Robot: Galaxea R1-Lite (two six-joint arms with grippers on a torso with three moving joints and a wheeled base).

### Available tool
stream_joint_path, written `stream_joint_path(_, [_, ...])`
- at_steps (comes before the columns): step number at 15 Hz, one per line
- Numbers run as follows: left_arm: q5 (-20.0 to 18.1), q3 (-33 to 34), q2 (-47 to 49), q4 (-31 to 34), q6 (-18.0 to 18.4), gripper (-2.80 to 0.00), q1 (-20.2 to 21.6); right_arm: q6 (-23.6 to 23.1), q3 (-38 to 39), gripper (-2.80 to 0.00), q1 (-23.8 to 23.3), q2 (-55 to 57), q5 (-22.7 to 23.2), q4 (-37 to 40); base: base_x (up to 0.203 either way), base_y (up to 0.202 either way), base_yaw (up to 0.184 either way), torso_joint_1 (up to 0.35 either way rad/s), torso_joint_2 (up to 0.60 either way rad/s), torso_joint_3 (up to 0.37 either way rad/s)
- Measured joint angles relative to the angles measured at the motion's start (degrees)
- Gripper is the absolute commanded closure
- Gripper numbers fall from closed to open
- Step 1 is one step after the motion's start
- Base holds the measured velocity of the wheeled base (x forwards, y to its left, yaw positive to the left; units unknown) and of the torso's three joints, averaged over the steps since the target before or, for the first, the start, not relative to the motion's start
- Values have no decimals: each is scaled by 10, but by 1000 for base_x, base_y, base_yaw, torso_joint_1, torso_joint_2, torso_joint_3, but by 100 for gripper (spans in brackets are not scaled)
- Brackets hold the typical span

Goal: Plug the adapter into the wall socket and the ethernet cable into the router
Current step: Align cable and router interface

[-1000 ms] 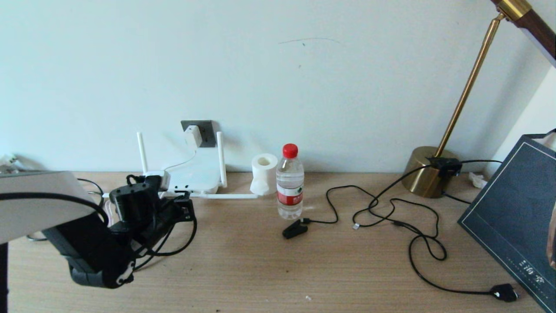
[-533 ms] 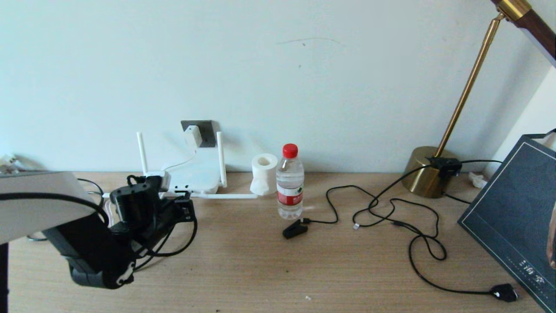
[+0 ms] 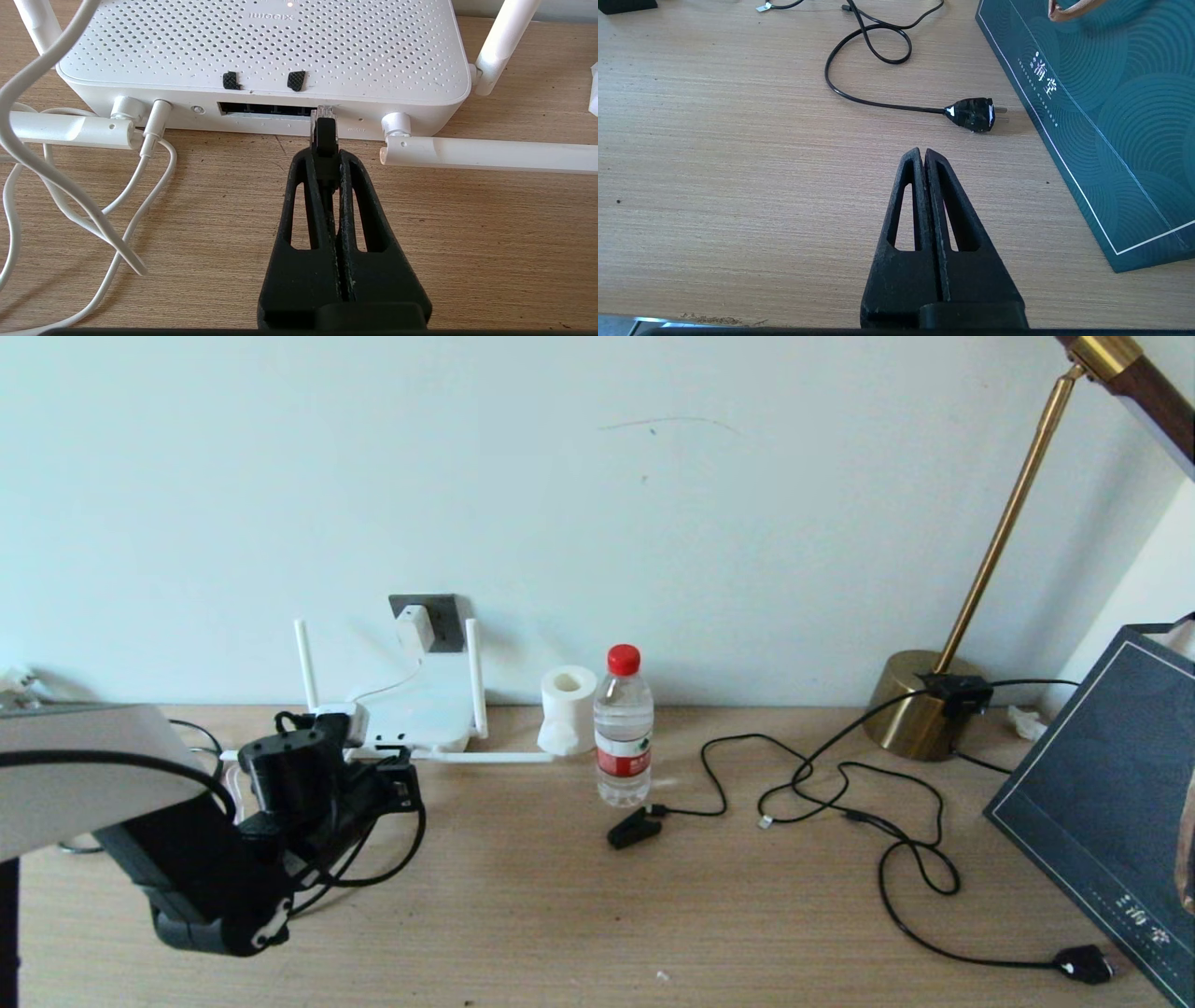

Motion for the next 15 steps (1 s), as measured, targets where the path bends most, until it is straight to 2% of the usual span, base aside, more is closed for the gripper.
stream_joint_path(15, [0,-5,1,1,0,0,0,0,0,0,0,0,0,0,0,0,0,0,0,0])
